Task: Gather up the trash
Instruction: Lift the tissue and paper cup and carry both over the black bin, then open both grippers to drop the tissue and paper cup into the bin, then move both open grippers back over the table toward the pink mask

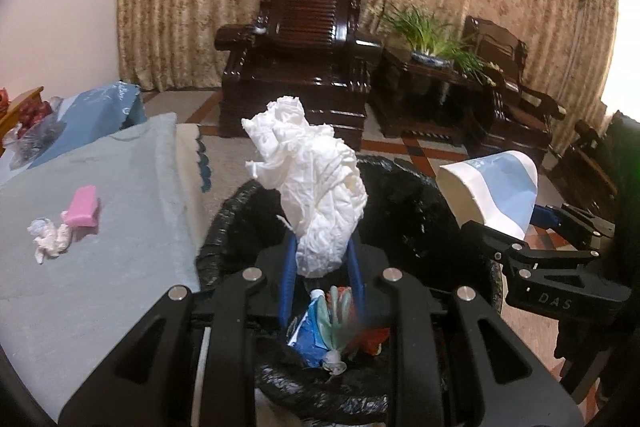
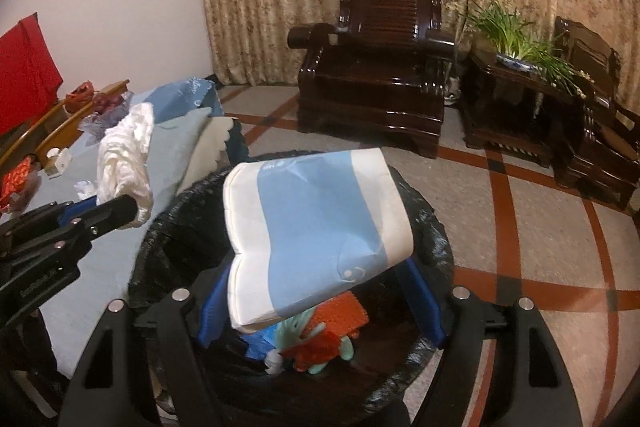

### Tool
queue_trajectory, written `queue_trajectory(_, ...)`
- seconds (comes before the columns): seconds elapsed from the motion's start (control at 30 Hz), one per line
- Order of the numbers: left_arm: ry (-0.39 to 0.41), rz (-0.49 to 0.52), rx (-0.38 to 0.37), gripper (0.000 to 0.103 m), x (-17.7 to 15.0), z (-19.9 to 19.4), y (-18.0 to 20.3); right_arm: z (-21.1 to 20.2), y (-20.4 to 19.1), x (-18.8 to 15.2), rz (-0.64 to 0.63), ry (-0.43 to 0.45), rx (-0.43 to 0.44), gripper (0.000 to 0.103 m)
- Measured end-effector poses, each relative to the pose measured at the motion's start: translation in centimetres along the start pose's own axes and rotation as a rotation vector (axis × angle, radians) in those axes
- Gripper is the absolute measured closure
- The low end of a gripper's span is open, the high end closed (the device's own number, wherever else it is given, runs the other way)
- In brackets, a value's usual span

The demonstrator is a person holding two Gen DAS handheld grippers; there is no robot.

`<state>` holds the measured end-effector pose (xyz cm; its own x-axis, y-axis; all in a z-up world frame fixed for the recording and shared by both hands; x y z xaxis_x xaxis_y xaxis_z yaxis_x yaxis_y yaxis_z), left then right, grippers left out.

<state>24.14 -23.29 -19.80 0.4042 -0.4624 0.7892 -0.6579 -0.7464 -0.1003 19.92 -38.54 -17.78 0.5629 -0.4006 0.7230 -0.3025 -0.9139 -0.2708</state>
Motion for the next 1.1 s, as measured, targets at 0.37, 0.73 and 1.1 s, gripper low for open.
queue_trajectory(0.37,-0.033,-0.031,-0.025,0.036,-1.0,1.2,-0.8,1.1,1.3,-0.7,-0.010,-0.012,-0.048,0.009)
queue_trajectory(0.73,0.004,-0.114,0.137,0.014,-1.8,-3.2,-7.6,0.5,-0.9,0.1,0.003,0.016,-0.001,0.006)
queue_trajectory(1.1,-0.004,-0.223,0.364,0.013,-5.9,-9.4,-18.1,1.4,-11.1,0.9,-0.077,0.038,0.136,0.006)
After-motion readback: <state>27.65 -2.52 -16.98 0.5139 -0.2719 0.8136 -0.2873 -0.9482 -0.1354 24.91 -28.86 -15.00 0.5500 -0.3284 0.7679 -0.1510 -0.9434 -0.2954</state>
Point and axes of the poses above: each gripper's, at about its wrist camera, not at the fingertips, and z roughly the way its jaws point, y to its right, x to its top, the point moved 10 cm from there along z, roughly the way its jaws point, and after that the axes turned 15 degrees about z, right-handed, at the moved point
